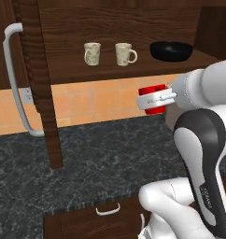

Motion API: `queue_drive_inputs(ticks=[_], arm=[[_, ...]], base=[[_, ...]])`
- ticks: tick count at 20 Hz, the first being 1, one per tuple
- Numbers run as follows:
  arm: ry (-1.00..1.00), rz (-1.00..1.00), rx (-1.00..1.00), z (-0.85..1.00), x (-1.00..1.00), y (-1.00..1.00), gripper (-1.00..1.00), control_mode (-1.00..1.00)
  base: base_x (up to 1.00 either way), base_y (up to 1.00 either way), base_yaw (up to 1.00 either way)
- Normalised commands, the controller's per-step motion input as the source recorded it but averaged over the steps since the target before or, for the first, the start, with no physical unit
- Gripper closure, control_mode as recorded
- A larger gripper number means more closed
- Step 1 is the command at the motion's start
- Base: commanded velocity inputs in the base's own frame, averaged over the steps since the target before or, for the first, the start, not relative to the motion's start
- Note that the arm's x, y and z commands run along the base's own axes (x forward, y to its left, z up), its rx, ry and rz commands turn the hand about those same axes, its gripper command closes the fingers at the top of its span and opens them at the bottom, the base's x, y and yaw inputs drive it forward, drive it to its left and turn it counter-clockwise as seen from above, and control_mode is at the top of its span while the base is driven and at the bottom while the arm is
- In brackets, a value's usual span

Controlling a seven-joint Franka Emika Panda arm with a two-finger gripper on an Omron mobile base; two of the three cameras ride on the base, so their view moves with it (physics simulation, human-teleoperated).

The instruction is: Gather all objects into one cabinet and sort the glasses and bowls to opposite sides.

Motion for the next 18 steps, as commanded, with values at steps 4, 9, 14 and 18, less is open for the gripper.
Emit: queue_drive_inputs(ticks=[4, 9, 14, 18], arm=[[-0.22, 0.08, 0.00, 0.28, 0.03, -0.27, 1.00, -1.00], [-0.21, 0.11, 0.00, 0.28, 0.01, -0.13, 1.00, -1.00], [-0.11, 0.02, 0.00, 0.37, 0.31, 0.00, 1.00, -1.00], [-0.02, 0.00, 0.00, 0.06, 0.41, 0.00, 1.00, -1.00]], base=[[0.00, 0.00, 0.00], [0.00, 0.00, 0.00], [0.00, 0.00, 0.00], [0.00, 0.00, 0.00]])
